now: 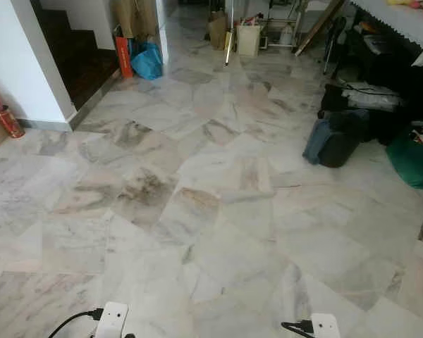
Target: Move the pillow to the sofa from floor
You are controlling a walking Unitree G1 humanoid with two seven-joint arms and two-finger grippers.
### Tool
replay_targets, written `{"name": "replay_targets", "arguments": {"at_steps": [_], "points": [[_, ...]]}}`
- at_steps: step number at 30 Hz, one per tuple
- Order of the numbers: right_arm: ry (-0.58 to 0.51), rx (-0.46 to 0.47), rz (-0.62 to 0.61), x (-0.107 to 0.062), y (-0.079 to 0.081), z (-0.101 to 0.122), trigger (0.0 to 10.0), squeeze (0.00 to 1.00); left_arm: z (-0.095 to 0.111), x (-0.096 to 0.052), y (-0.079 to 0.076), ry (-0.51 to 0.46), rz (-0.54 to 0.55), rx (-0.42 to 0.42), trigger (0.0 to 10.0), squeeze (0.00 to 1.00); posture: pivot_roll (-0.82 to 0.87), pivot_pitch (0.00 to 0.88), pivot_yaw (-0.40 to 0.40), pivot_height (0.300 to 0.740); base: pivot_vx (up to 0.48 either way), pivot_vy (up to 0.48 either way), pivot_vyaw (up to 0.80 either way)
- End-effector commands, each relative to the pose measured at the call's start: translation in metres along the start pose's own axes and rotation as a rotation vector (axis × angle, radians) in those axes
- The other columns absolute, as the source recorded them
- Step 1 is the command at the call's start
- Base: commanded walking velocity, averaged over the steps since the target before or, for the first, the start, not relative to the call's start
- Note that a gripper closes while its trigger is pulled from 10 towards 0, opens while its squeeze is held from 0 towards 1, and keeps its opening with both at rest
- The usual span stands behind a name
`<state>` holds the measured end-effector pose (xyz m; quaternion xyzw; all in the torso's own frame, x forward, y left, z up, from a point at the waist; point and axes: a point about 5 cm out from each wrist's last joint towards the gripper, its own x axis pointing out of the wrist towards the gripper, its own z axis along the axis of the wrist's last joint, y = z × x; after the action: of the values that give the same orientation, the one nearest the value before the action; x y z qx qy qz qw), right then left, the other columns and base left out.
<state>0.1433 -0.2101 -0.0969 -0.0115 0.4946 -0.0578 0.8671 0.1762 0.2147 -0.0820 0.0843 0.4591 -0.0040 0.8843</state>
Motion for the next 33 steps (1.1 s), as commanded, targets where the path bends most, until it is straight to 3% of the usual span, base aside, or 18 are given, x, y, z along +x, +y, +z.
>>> {"name": "replay_targets", "arguments": {"at_steps": [1,7,8,9,12,33], "points": [[-0.059,0.287,-0.04,0.004,-0.006,0.023,10.0,0.0,0.017,0.004,-0.006,-0.016,-0.064,-0.044,10.0,0.0,0.03,0.0,-0.056,0.74,0.0,0.0,0.0],[-0.059,0.287,-0.04,0.004,-0.006,0.023,10.0,0.0,0.017,0.004,-0.006,-0.016,-0.064,-0.044,10.0,0.0,0.03,0.0,-0.056,0.74,0.0,0.0,0.0],[-0.049,0.299,-0.047,0.003,-0.006,0.021,10.0,0.0,0.017,0.004,-0.005,-0.014,-0.063,-0.039,10.0,0.0,0.0,0.0,0.0,0.74,0.0,0.0,0.0],[-0.03,0.217,-0.019,0.002,-0.003,0.012,10.0,0.0,0.009,0.003,-0.005,0.016,-0.059,-0.027,10.0,0.0,0.04,0.0,-0.054,0.74,0.0,0.0,0.0],[-0.002,0.09,0.036,0.0,0.004,0.001,10.0,0.0,-0.004,0.001,-0.005,0.063,-0.047,-0.028,10.0,0.0,0.05,0.0,-0.059,0.74,0.0,0.0,0.0],[-0.002,0.098,0.017,-0.001,-0.015,0.002,10.0,0.0,-0.004,0.001,-0.007,0.065,-0.05,-0.031,10.0,0.0,0.04,0.0,-0.064,0.74,0.0,0.0,0.0]]}}
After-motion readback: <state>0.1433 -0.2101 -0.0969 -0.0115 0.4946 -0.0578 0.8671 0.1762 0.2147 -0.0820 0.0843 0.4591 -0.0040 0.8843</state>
